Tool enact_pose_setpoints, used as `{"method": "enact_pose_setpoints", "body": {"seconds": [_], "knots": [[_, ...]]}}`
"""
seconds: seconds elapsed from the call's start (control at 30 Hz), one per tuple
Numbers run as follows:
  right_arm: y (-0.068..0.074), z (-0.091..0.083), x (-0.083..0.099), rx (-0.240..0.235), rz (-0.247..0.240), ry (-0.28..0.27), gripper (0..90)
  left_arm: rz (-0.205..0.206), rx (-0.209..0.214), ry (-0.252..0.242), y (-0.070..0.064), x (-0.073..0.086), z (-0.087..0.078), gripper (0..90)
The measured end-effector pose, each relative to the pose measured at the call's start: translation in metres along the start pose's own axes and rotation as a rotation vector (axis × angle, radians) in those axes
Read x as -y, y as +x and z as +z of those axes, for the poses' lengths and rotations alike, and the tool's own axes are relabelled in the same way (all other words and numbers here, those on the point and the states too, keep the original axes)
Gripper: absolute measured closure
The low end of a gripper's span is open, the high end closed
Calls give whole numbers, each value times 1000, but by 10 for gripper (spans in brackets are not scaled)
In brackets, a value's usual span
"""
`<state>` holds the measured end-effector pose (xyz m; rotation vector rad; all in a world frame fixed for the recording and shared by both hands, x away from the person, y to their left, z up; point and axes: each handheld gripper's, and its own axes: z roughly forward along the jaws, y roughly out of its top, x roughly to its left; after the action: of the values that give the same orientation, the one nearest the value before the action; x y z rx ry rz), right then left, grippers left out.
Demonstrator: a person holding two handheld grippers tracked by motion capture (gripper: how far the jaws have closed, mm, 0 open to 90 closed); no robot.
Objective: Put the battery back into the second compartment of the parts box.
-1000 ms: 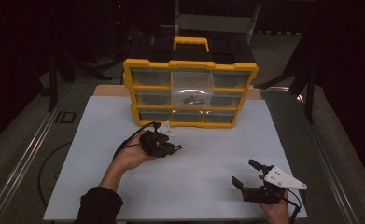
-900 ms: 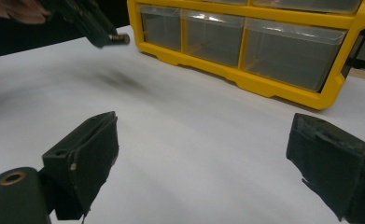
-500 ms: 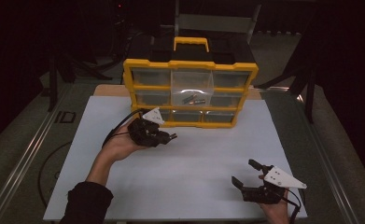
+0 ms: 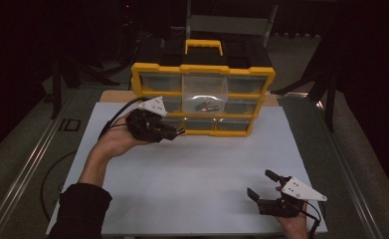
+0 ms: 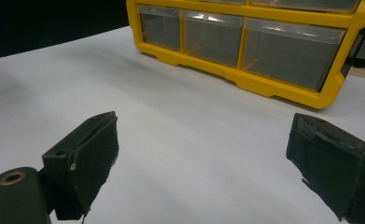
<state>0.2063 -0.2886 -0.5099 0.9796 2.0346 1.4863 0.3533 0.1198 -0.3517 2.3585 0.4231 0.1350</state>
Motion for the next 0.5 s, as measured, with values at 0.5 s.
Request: {"method": "enact_pose_setpoints", "body": {"seconds": [0.5], "knots": [[0,0,0,0,2,-3,87,15,-9,-12,15,-33,-41,779]]}}
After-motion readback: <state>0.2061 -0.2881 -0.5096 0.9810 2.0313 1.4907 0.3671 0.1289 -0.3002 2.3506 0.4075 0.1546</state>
